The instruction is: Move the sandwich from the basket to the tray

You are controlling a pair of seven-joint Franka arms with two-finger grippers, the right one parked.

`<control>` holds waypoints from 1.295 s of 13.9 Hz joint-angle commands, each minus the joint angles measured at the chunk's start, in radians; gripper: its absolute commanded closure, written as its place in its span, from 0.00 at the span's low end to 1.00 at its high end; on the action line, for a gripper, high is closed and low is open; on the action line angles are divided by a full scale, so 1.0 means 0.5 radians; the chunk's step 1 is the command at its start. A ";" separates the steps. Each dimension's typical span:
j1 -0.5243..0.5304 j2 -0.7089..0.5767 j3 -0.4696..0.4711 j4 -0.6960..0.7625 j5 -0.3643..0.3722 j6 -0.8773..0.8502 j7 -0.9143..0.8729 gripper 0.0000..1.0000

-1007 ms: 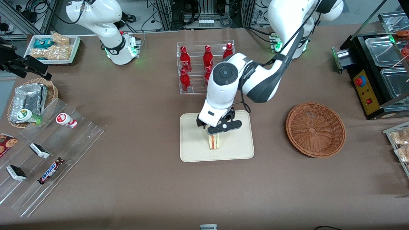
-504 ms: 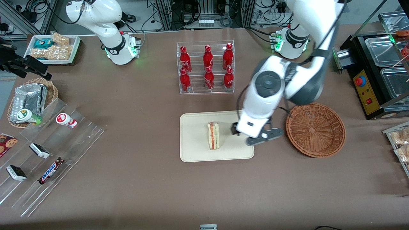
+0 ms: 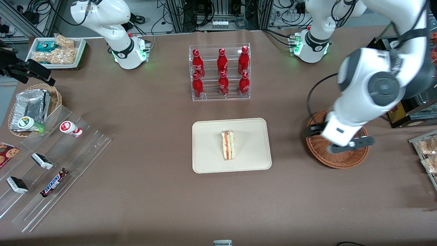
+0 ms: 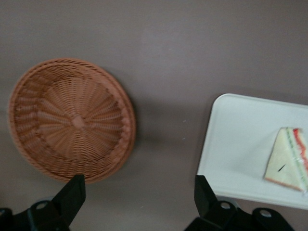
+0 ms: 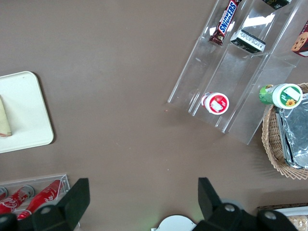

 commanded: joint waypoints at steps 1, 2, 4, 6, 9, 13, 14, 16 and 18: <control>0.167 -0.162 -0.026 -0.068 -0.038 -0.145 0.298 0.00; 0.204 -0.202 -0.026 -0.068 -0.038 -0.185 0.372 0.00; 0.275 -0.276 -0.023 -0.058 -0.038 -0.240 0.549 0.00; 0.293 -0.337 -0.023 -0.049 -0.038 -0.314 0.694 0.00; 0.296 -0.429 0.004 -0.009 -0.035 -0.351 0.835 0.00; 0.296 -0.454 0.014 0.055 -0.029 -0.541 0.919 0.00; 0.296 -0.442 0.014 0.101 -0.029 -0.562 0.925 0.00; 0.296 -0.408 0.014 0.190 -0.038 -0.541 0.925 0.00; 0.296 -0.381 0.023 0.196 -0.035 -0.535 0.922 0.00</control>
